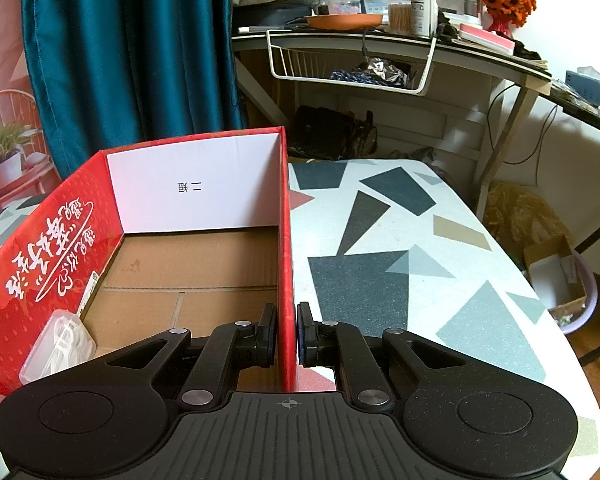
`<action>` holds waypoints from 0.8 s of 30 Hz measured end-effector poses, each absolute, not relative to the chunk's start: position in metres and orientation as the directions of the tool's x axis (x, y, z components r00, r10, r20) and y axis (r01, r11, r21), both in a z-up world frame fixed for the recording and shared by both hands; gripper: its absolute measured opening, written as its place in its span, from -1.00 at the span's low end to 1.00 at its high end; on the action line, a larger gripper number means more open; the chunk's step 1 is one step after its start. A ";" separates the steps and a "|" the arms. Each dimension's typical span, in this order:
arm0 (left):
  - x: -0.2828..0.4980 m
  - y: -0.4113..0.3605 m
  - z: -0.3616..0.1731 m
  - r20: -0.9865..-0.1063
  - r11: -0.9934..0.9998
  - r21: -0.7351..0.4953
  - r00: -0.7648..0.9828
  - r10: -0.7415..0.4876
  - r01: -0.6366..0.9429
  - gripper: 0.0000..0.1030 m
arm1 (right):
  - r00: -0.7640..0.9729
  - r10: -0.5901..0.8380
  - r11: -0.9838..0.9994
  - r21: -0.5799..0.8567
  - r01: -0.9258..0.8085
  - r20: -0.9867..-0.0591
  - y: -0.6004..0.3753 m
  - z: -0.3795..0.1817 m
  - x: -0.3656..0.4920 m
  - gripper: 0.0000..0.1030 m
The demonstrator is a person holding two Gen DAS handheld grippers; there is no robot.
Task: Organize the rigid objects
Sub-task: 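Reach the left gripper to the silver keys and close on them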
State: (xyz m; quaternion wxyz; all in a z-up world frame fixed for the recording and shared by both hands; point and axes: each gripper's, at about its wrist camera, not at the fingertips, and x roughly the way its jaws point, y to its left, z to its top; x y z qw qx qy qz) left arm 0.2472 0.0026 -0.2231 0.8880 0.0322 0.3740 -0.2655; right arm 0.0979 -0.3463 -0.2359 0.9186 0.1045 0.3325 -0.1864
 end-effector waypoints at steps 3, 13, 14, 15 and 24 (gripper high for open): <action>0.240 0.002 -0.230 -0.684 0.850 -0.174 0.560 -0.467 0.497 -0.31 | 0.709 -0.273 0.909 0.068 0.412 -0.650 -0.346 -0.236 0.098 -0.82; 0.238 -0.012 -0.265 -0.745 0.834 -0.121 0.506 -0.435 0.538 -0.31 | 0.710 -0.269 0.910 0.070 0.409 -0.651 -0.346 -0.236 0.097 -0.82; 0.238 -0.015 -0.266 -0.744 0.833 -0.106 0.512 -0.429 0.543 -0.31 | 0.710 -0.269 0.910 0.069 0.408 -0.651 -0.346 -0.236 0.098 -0.82; 0.238 -0.017 -0.267 -0.745 0.832 -0.088 0.518 -0.419 0.547 -0.31 | 0.709 -0.269 0.910 0.068 0.408 -0.651 -0.346 -0.236 0.098 -0.82; 0.248 -0.021 -0.279 -0.707 0.837 -0.081 0.561 -0.431 0.541 -0.30 | 0.708 -0.267 0.911 0.069 0.407 -0.654 -0.345 -0.236 0.098 -0.82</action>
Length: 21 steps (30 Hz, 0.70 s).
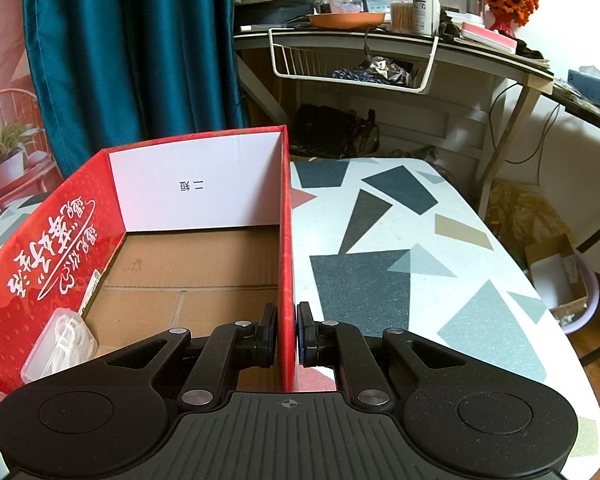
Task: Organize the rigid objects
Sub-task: 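Reach the left gripper to the silver keys and close on them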
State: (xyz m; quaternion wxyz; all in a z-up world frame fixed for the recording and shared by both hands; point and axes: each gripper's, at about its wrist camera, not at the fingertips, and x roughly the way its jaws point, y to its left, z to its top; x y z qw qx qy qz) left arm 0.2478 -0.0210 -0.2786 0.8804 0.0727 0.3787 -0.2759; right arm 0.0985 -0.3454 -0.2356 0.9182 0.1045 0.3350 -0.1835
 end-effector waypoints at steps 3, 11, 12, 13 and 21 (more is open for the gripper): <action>0.237 -0.025 -0.282 -0.679 0.840 -0.036 0.604 -0.418 0.541 -0.30 | 0.710 -0.263 0.911 0.075 0.406 -0.653 -0.345 -0.236 0.098 -0.82; 0.218 -0.032 -0.288 -0.636 0.838 0.045 0.662 -0.396 0.544 -0.29 | 0.708 -0.266 0.912 0.068 0.406 -0.655 -0.344 -0.236 0.097 -0.81; 0.218 -0.030 -0.287 -0.634 0.839 0.039 0.662 -0.400 0.543 -0.29 | 0.708 -0.266 0.912 0.068 0.406 -0.655 -0.344 -0.236 0.097 -0.81; 0.218 -0.029 -0.287 -0.634 0.839 0.038 0.662 -0.400 0.543 -0.29 | 0.707 -0.267 0.912 0.067 0.405 -0.655 -0.344 -0.236 0.098 -0.81; 0.220 -0.032 -0.287 -0.635 0.841 0.041 0.664 -0.394 0.539 -0.29 | 0.708 -0.266 0.912 0.067 0.404 -0.654 -0.345 -0.235 0.097 -0.81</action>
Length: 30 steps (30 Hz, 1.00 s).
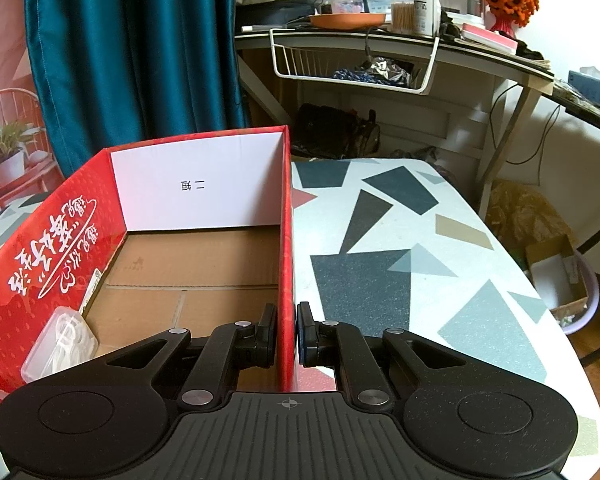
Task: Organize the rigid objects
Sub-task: 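Reach the left gripper to the silver keys and close on them, then carry the keys into the red cardboard box and open the left gripper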
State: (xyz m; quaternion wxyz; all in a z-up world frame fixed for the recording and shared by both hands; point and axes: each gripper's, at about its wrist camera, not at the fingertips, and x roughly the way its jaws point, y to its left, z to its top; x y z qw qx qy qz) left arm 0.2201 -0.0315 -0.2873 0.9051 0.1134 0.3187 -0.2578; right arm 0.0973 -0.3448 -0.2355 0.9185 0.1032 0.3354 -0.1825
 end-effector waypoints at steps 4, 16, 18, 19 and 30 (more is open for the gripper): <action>0.223 -0.035 -0.285 -0.655 0.848 0.042 0.655 -0.377 0.529 -0.29 | 0.708 -0.268 0.915 0.059 0.400 -0.653 -0.344 -0.235 0.098 -0.82; 0.211 -0.051 -0.282 -0.666 0.820 0.087 0.645 -0.374 0.566 -0.35 | 0.715 -0.265 0.918 0.058 0.393 -0.647 -0.345 -0.235 0.097 -0.82; 0.209 -0.052 -0.282 -0.662 0.816 0.104 0.652 -0.370 0.569 -0.35 | 0.715 -0.265 0.918 0.058 0.393 -0.647 -0.344 -0.235 0.097 -0.82; 0.209 -0.052 -0.282 -0.662 0.815 0.103 0.651 -0.371 0.570 -0.35 | 0.715 -0.265 0.918 0.058 0.393 -0.647 -0.344 -0.235 0.097 -0.82; 0.220 -0.044 -0.283 -0.673 0.822 0.042 0.624 -0.396 0.568 -0.35 | 0.716 -0.268 0.917 0.058 0.396 -0.645 -0.344 -0.236 0.097 -0.82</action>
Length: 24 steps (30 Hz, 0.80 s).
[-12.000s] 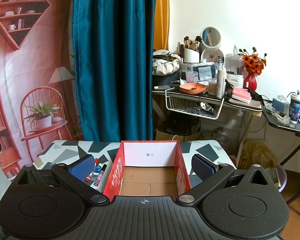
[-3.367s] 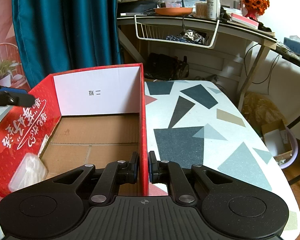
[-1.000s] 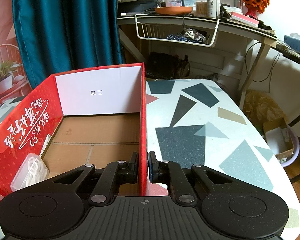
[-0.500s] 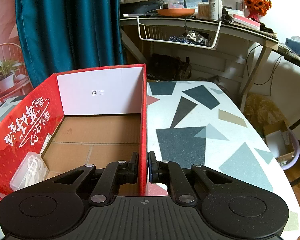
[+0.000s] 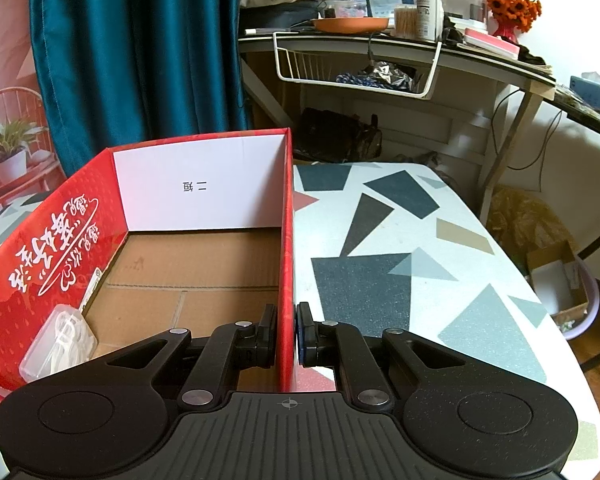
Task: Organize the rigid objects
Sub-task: 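Carry the keys into the red cardboard box and open the left gripper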
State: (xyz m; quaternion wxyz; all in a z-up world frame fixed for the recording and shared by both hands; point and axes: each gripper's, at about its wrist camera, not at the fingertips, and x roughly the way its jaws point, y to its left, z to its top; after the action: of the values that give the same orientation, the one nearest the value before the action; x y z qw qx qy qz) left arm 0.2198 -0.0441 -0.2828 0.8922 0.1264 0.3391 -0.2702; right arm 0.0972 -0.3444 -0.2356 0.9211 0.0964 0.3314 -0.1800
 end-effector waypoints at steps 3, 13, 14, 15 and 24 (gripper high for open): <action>0.217 -0.047 -0.283 -0.671 0.818 0.047 0.625 -0.399 0.573 -0.36 | 0.715 -0.268 0.917 0.058 0.395 -0.645 -0.344 -0.236 0.097 -0.82; 0.218 -0.036 -0.268 -0.631 0.838 -0.018 0.643 -0.433 0.546 -0.37 | 0.716 -0.268 0.917 0.058 0.395 -0.645 -0.344 -0.236 0.097 -0.82; 0.218 -0.036 -0.265 -0.627 0.838 -0.024 0.645 -0.437 0.545 -0.37 | 0.715 -0.268 0.917 0.058 0.395 -0.645 -0.344 -0.236 0.097 -0.82; 0.218 -0.037 -0.262 -0.621 0.838 -0.032 0.647 -0.443 0.544 -0.37 | 0.715 -0.268 0.917 0.058 0.395 -0.645 -0.344 -0.236 0.097 -0.82; 0.229 -0.045 -0.223 -0.542 0.843 -0.082 0.686 -0.486 0.532 -0.37 | 0.715 -0.267 0.917 0.059 0.395 -0.646 -0.344 -0.236 0.097 -0.82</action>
State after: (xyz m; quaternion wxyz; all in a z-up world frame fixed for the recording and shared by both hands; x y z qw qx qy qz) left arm 0.2285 -0.0448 -0.2232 0.9171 0.0411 0.2832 -0.2774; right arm 0.0973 -0.3441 -0.2357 0.9211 0.0965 0.3318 -0.1796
